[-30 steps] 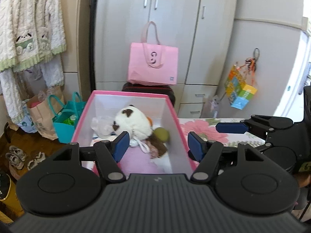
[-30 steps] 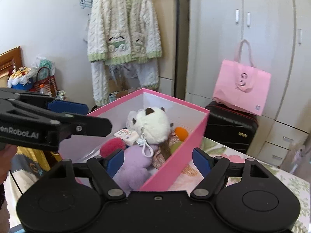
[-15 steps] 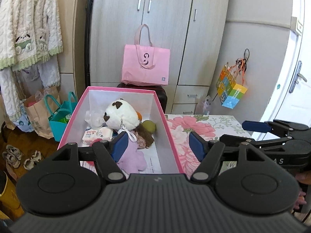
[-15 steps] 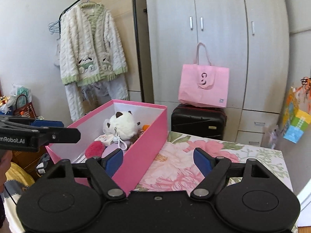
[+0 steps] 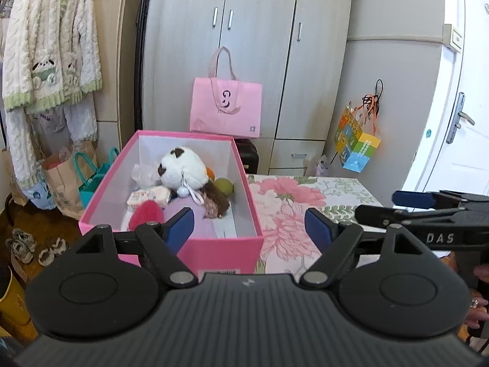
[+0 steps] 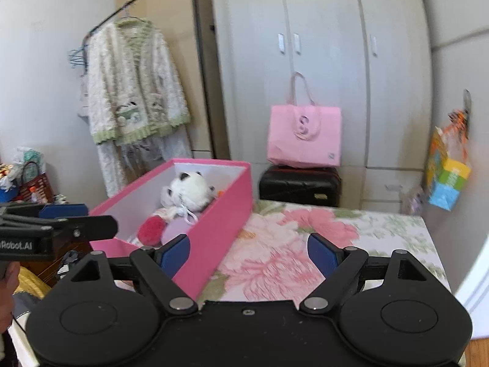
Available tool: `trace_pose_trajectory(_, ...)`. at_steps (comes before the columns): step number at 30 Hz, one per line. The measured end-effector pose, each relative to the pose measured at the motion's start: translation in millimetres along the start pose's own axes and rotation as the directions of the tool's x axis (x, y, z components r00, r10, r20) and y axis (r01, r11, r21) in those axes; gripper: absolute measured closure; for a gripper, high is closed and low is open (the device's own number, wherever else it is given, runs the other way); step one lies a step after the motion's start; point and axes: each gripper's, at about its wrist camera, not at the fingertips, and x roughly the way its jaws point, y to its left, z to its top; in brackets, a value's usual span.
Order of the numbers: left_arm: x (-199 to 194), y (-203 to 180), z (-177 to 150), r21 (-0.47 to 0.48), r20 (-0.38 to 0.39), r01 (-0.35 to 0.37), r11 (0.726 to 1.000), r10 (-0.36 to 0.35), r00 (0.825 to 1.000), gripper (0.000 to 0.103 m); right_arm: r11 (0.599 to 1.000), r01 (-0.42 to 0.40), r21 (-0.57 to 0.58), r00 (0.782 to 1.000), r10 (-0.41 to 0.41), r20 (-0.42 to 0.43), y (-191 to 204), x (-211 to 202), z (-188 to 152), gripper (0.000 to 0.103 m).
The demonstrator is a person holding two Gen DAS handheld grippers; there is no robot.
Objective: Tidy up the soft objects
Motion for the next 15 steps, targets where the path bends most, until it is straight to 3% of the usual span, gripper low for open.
trace_pose_trajectory(4, 2.4, 2.8, -3.8, -0.039, 0.008, -0.03, 0.999, 0.03, 1.0, 0.006, 0.998, 0.043, 0.052, 0.999, -0.043, 0.001, -11.5, -6.7, -4.7, 0.0)
trace_pose_trajectory(7, 4.5, 1.5, -3.3, -0.028, 0.005, -0.075, 0.997, 0.075, 0.997, 0.0, 0.991, 0.121, 0.064, 0.992, -0.119, -0.043, -14.4, -7.7, -4.8, 0.0)
trace_pose_trajectory(10, 7.4, -4.7, -3.5, 0.006, -0.006, -0.124, 0.992, 0.124, 0.992, 0.0, 0.974, 0.216, 0.063, 0.974, -0.211, -0.086, -14.1, -9.8, -3.8, 0.0)
trace_pose_trajectory(15, 9.6, -13.1, -3.5, 0.015, -0.024, -0.156, 0.988, 0.156, 0.987, 0.0, 0.973, 0.188, 0.132, 0.981, -0.181, -0.064, -27.5, -27.8, -1.7, 0.0)
